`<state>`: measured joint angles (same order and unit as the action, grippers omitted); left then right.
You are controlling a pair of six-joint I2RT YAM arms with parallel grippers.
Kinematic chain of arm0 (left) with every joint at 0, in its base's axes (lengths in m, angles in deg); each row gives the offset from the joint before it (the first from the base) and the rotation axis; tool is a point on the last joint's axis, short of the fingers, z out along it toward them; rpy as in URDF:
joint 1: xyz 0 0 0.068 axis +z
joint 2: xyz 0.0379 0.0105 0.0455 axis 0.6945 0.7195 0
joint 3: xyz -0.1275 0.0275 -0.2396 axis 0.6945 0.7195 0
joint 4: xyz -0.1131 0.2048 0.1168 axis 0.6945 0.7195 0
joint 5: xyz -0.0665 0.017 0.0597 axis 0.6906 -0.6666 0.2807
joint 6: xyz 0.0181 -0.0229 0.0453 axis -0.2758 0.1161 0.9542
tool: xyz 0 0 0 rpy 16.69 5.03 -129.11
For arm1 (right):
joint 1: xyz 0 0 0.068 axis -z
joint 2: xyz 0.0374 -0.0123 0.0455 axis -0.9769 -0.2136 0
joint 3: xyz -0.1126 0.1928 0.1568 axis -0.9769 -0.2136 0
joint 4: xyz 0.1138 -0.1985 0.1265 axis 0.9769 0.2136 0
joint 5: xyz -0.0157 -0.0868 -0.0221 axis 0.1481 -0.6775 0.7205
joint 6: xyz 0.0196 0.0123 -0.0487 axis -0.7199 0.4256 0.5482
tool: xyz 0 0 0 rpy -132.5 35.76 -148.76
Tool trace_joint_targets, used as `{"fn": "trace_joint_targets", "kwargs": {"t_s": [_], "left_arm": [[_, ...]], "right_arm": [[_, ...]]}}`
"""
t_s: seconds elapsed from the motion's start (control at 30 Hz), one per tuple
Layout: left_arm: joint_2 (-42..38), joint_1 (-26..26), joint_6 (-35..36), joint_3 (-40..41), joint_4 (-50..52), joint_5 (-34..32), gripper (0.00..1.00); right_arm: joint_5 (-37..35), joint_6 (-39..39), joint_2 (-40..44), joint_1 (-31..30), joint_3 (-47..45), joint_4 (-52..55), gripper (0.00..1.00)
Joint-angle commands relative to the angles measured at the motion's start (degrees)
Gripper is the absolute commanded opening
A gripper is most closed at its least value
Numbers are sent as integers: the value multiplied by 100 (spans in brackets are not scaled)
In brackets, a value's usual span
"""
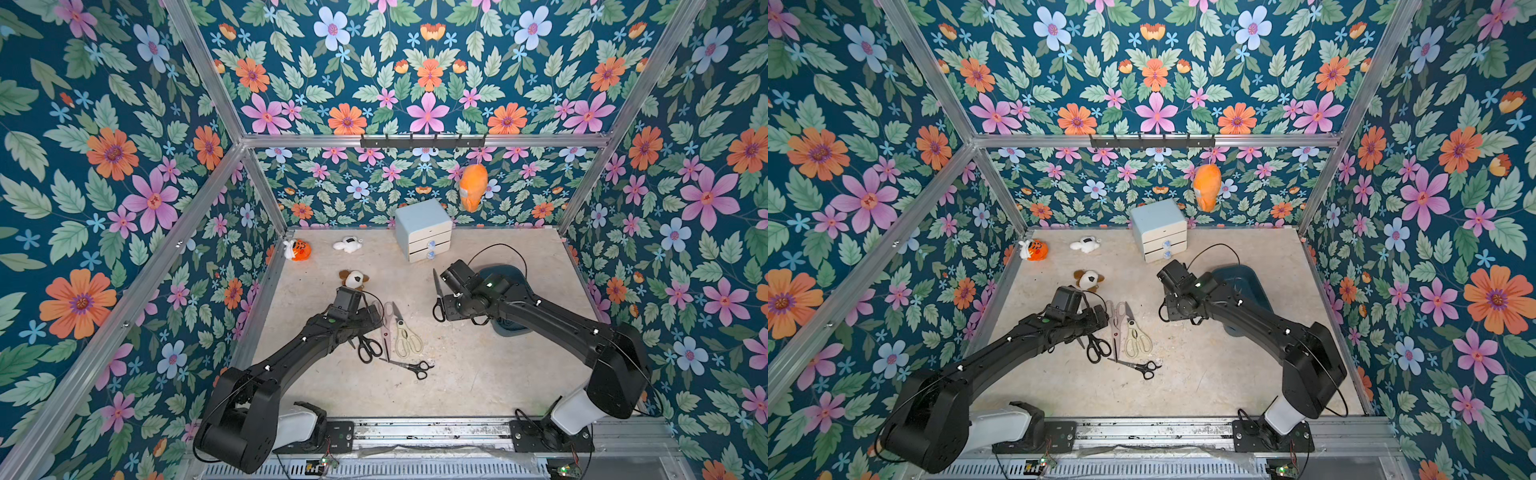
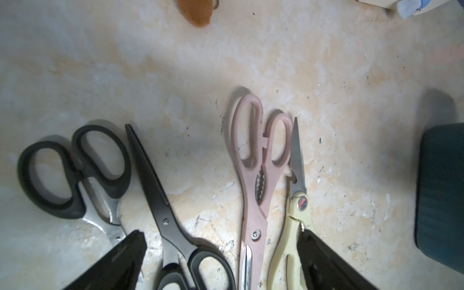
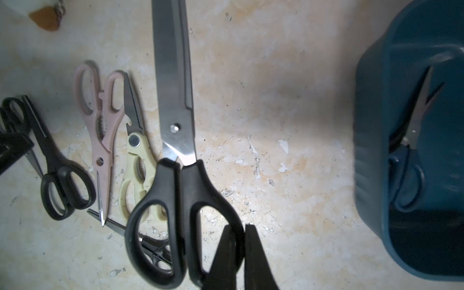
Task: Put the scissors into the storage box
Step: Place the scissors in the storage box.
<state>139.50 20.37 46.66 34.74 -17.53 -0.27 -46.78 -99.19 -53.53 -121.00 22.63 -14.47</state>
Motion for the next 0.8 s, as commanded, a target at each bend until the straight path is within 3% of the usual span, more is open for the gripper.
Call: {"fn": "trace_joint_targets", "kwargs": {"t_s": [0.0, 0.47, 0.77], "left_arm": [[240, 6, 41, -184, -220, 104, 99], [1189, -19, -41, -948, -402, 312, 99], [1308, -31, -21, -1073, -370, 355, 99]], "right_arm": [[-61, 136, 235, 310, -50, 185, 0], [622, 542, 1010, 2735, -895, 12, 0], [387, 1002, 554, 3029, -1386, -38, 0]]}}
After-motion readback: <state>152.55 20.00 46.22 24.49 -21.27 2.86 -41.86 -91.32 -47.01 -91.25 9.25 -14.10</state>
